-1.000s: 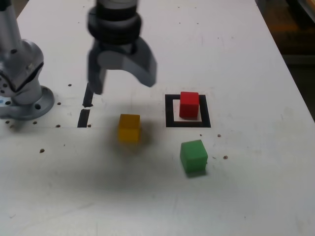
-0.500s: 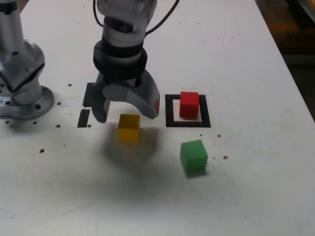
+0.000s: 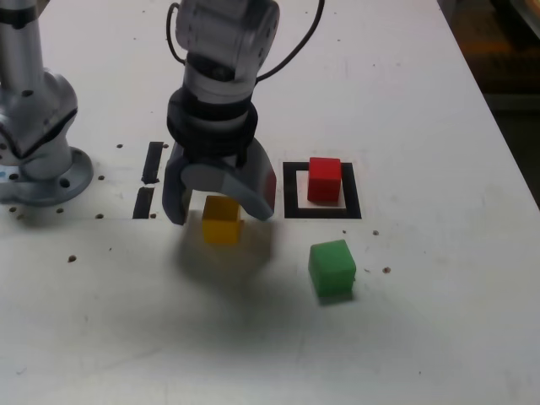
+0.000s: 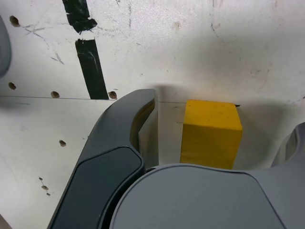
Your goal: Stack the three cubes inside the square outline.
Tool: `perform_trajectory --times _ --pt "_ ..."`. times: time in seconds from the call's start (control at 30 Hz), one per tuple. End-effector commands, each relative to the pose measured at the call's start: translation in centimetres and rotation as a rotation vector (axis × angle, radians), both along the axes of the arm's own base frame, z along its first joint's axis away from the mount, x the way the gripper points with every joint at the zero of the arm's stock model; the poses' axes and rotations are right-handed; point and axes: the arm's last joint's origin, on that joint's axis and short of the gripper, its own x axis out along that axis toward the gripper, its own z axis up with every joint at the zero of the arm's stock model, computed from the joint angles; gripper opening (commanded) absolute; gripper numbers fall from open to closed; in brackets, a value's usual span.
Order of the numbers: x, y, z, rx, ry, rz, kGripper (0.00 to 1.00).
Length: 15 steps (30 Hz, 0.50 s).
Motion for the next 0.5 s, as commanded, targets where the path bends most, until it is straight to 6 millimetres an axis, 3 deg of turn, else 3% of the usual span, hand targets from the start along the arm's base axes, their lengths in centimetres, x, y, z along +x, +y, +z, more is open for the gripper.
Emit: perform_trajectory --times 0.0,0.3,0.47 --pt "0.05 -0.09 -0.61 -0.003 -0.002 0.005 0.55" --pt "0.02 -0.04 -1.17 -0.004 -0.030 0.015 0.30" --pt "0.06 -0.07 -1.10 -0.007 -0.036 0.024 0.22"
